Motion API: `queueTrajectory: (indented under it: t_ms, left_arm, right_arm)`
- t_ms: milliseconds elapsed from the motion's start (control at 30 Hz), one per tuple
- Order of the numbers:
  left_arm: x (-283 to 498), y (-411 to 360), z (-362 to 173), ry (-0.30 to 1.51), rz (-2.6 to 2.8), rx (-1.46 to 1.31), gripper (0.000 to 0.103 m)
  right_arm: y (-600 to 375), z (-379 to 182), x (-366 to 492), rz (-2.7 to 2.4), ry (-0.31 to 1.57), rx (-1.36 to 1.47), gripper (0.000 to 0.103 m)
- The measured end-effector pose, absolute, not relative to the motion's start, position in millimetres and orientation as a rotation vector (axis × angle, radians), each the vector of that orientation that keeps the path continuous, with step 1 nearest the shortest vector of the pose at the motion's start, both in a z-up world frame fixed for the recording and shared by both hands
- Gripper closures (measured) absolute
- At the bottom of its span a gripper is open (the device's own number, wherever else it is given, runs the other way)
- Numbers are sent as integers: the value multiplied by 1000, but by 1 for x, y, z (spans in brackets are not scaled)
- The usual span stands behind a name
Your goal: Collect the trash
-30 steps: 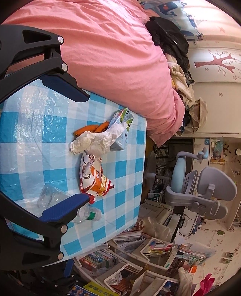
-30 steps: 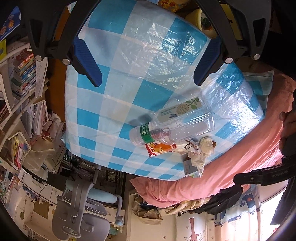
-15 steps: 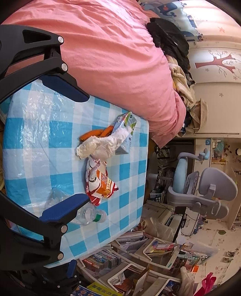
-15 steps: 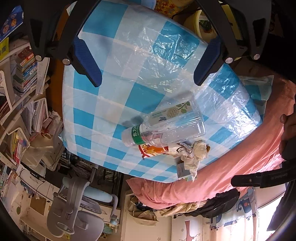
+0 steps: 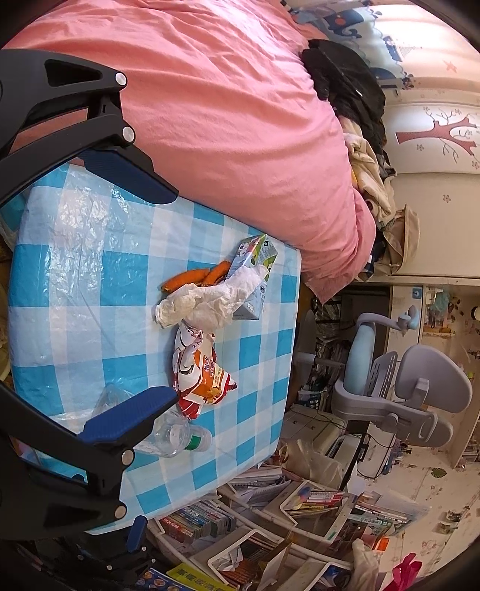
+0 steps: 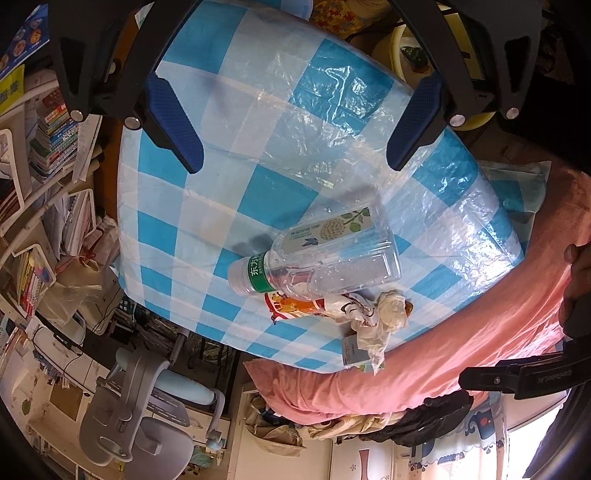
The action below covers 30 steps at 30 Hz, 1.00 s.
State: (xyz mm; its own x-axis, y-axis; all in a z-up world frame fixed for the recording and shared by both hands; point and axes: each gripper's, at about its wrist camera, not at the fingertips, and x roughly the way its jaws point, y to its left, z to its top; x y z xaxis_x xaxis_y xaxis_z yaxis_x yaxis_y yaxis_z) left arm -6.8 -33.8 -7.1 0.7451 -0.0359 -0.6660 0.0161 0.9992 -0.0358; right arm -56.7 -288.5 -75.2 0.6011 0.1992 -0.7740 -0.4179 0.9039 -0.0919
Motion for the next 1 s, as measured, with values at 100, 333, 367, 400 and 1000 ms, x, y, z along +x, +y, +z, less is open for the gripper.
queueTrajectory:
  t_ms: [100,333,367,400,1000]
  left_arm:
    - [-6,-35,-8,734,-28,-26,7]
    - [-5,-37,-10,742,-27,-17,7]
    - [-5,-37,-10,744,-27,-15,7]
    - [-5,-37,-10,745,-27,-12,7]
    - [2,-35,-17,768,-3,-4,7]
  right_arm:
    - [-288,-75,-57,364,852,-274,8]
    - [-289,-75,-58,367,846,-268,8]
    - [-289,-75,-57,367,846,-267,8]
    - [-289,-75,-58,368,844,-266,8]
    - [-288,-71,-57,369,833,-254,8]
